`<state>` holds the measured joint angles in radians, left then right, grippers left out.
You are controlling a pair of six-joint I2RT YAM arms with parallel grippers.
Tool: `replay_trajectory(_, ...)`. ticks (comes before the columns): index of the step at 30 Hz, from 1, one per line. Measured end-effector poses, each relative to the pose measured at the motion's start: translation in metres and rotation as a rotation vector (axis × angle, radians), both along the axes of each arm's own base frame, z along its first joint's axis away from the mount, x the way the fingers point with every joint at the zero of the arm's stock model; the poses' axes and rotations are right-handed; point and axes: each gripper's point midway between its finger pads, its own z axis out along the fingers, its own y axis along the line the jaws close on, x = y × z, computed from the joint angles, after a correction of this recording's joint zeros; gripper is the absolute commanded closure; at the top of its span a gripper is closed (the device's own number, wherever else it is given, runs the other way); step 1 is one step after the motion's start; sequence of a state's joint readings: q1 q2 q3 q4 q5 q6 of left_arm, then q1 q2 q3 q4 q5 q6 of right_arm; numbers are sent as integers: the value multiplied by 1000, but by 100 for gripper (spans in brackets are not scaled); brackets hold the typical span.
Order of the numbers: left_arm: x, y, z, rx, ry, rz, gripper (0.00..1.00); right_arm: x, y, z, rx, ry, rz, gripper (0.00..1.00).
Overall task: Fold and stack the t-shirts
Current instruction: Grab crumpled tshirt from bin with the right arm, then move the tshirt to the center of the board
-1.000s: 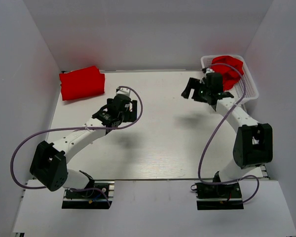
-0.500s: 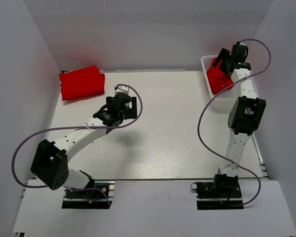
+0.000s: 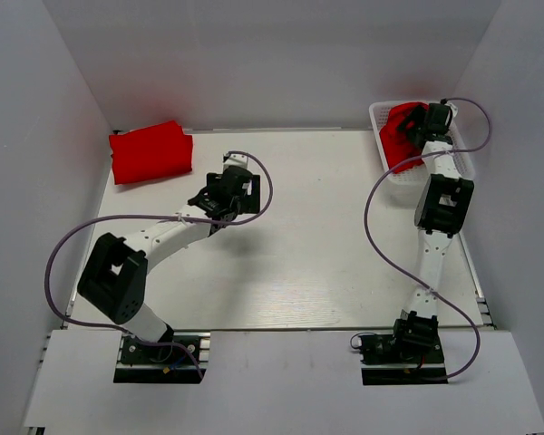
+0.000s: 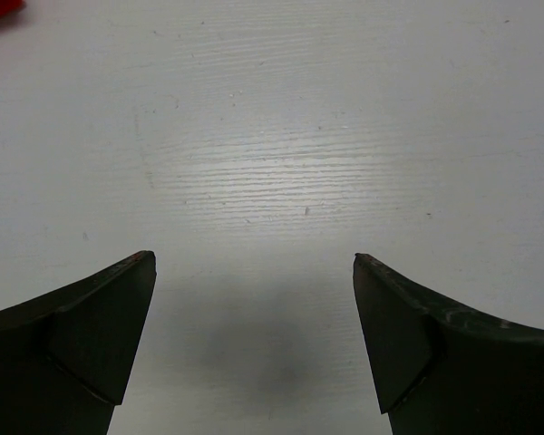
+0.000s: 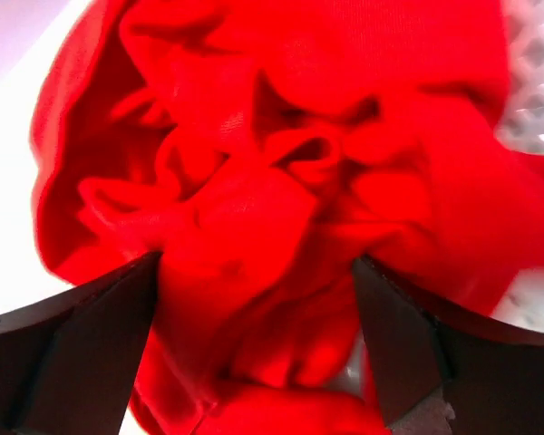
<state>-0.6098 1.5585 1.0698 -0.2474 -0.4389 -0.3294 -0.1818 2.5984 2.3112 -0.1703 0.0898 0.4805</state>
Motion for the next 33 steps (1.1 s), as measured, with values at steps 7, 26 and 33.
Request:
replay_trajectory(7, 5, -2, 1, -1, 2, 2, 0, 18, 12, -14, 109, -103, 75, 100)
replay_trajectory(26, -23, 10, 36, -63, 4, 8, 0, -81, 35, 299, -207, -442, 285, 100)
replay_trajectory(33, -42, 31, 48, -91, 17, 116, 0, -128, 131, 368, -310, -520, 571, 100)
